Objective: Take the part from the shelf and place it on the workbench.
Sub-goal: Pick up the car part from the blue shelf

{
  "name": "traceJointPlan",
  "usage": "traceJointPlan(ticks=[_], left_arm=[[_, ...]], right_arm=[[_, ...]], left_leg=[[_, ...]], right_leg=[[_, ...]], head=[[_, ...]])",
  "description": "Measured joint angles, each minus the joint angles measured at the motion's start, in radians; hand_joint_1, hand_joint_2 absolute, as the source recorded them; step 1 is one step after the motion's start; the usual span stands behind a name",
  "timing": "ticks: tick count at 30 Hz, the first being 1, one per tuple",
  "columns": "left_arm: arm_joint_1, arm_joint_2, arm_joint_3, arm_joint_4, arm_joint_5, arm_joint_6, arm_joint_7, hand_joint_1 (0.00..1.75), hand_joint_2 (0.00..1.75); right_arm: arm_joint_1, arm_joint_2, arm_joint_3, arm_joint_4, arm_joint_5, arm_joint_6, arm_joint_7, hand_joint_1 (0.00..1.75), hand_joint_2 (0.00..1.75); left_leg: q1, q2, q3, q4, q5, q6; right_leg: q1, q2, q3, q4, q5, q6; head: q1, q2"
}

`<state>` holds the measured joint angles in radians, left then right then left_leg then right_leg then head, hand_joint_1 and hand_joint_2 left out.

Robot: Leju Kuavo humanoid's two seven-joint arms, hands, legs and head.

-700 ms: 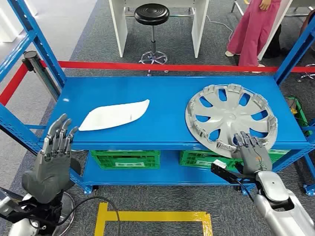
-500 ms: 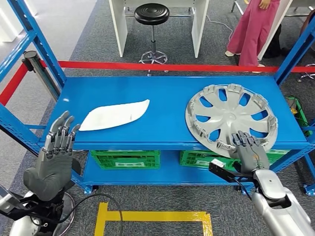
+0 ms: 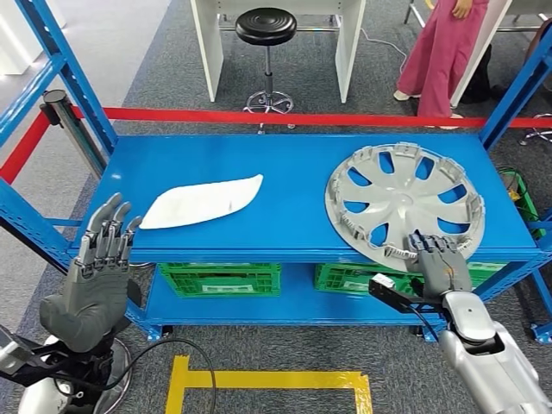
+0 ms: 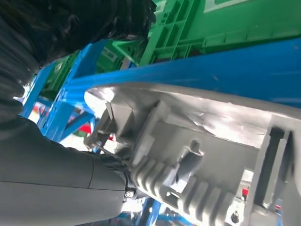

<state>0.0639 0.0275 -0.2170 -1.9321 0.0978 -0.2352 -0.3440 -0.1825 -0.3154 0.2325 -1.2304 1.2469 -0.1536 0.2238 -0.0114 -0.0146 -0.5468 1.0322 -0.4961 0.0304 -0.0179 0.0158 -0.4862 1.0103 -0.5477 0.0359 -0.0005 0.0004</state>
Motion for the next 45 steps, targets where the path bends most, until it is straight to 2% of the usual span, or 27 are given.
traceJointPlan(ticks=[18, 20, 22, 27, 31, 38, 45], left_arm=[[-0.004, 0.004, -0.004, 0.001, 0.006, 0.004, -0.007, 0.00, 0.00], [-0.004, 0.005, -0.004, 0.001, 0.006, 0.003, -0.010, 0.00, 0.00], [0.005, 0.006, -0.004, 0.001, 0.003, 0.006, -0.017, 0.00, 0.00], [0.029, 0.006, -0.002, 0.001, -0.006, 0.011, -0.036, 0.00, 0.00], [0.060, 0.006, 0.007, 0.001, -0.018, 0.013, -0.057, 0.00, 0.00], [0.097, 0.006, 0.022, -0.005, -0.031, 0.020, -0.082, 0.00, 0.00], [0.133, 0.006, 0.041, -0.023, -0.046, 0.037, -0.114, 0.00, 0.00]], right_arm=[[-0.028, 0.006, -0.003, 0.029, -0.008, -0.008, -0.006, 1.75, 1.75], [-0.027, 0.006, -0.006, 0.029, -0.010, -0.016, -0.011, 1.75, 1.75], [-0.002, 0.007, -0.021, 0.008, -0.015, -0.064, -0.027, 1.75, 1.75], [0.076, 0.018, -0.060, -0.094, -0.029, -0.196, -0.074, 1.75, 1.75], [0.129, 0.030, -0.098, -0.252, -0.030, -0.290, -0.117, 1.75, 1.75], [0.181, 0.045, -0.132, -0.495, -0.053, -0.375, -0.184, 1.75, 1.75], [0.214, 0.048, -0.123, -0.695, -0.068, -0.461, -0.251, 1.75, 1.75]], left_leg=[[0.000, -0.001, 0.003, 0.000, 0.000, 0.001], [0.000, -0.001, 0.003, 0.000, 0.000, 0.001], [0.000, -0.001, 0.003, 0.000, 0.001, 0.001], [0.000, -0.002, 0.000, 0.000, 0.001, 0.001], [0.000, -0.002, -0.002, 0.000, 0.001, 0.001], [0.000, -0.002, -0.004, 0.000, 0.001, 0.001], [0.000, -0.003, -0.005, 0.000, 0.001, 0.001]], right_leg=[[0.000, -0.001, -0.002, -0.001, 0.000, 0.001], [0.000, -0.001, -0.001, -0.001, 0.000, 0.001], [0.000, -0.002, 0.002, -0.001, 0.000, 0.001], [0.000, -0.002, 0.002, 0.000, 0.001, 0.001], [0.000, -0.002, 0.000, 0.000, 0.000, 0.001], [0.000, -0.003, -0.002, 0.000, 0.000, 0.001], [0.000, -0.003, -0.003, 0.000, 0.000, 0.001]], head=[[0.000, 0.000], [0.000, 0.000], [0.000, 0.000], [0.000, 0.000], [0.000, 0.000], [0.000, 0.000], [0.000, 0.000]])
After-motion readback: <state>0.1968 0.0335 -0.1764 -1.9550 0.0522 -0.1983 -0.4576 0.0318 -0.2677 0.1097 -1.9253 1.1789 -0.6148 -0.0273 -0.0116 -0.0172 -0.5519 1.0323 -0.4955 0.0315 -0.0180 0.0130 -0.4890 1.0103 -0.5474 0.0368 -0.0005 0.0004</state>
